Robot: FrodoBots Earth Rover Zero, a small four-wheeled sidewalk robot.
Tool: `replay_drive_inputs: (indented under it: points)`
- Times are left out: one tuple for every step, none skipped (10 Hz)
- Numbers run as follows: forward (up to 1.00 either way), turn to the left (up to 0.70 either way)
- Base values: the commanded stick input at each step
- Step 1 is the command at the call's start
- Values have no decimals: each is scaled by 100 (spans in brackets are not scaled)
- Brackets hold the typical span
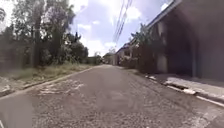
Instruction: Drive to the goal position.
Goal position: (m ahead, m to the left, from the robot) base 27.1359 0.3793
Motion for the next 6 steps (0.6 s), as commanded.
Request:
replay_drive_inputs:
  points:
    - [70, 0]
    - [70, 0]
    - [70, 0]
    - [70, 0]
    - [70, 0]
    - [70, 0]
